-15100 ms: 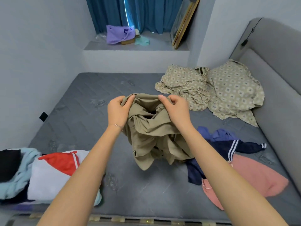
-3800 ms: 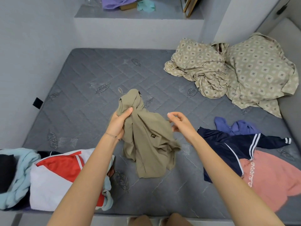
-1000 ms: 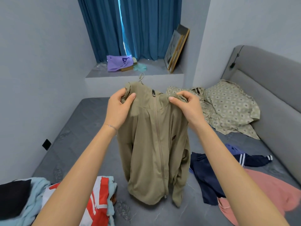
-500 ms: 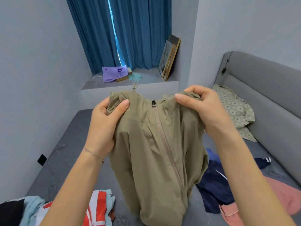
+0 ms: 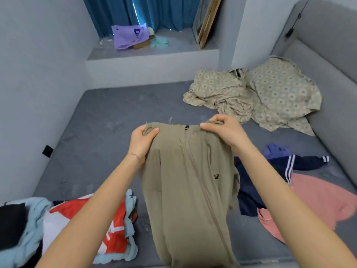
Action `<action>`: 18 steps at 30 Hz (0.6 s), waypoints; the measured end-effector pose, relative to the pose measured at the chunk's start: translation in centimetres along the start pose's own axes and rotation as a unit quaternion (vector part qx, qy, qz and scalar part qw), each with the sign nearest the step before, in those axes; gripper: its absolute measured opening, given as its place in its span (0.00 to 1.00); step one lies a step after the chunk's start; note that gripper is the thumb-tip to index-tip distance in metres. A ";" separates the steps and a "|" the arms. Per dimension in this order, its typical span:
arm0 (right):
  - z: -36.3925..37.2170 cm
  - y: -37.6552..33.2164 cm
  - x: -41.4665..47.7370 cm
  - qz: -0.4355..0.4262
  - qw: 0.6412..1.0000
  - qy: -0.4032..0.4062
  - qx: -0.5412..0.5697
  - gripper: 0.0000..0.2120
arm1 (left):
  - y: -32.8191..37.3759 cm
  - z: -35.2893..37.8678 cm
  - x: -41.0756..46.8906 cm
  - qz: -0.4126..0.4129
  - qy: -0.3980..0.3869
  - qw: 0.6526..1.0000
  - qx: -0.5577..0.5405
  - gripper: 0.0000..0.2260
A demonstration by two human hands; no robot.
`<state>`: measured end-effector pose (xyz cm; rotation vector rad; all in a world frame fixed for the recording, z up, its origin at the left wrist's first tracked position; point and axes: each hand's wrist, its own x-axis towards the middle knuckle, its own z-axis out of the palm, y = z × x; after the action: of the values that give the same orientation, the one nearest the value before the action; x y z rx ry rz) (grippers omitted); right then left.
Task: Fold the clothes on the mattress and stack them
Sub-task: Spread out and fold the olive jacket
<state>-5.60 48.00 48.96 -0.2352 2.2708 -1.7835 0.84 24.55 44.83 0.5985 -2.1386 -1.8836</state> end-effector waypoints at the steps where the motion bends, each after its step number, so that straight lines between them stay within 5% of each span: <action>1: 0.6 2.9 1.1 0.014 1.000 0.004 -0.024 0.09 | -2.9 0.4 1.1 -0.023 -0.001 1.000 0.016 0.06; 18: 8.0 31.6 19.0 0.096 0.970 0.071 -0.213 0.11 | -31.1 4.8 19.6 -0.070 -0.005 0.990 0.121 0.04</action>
<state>-20.74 42.96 14.80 0.0402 2.6558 -1.2405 -13.95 17.26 11.61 0.8068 -2.4089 -1.7077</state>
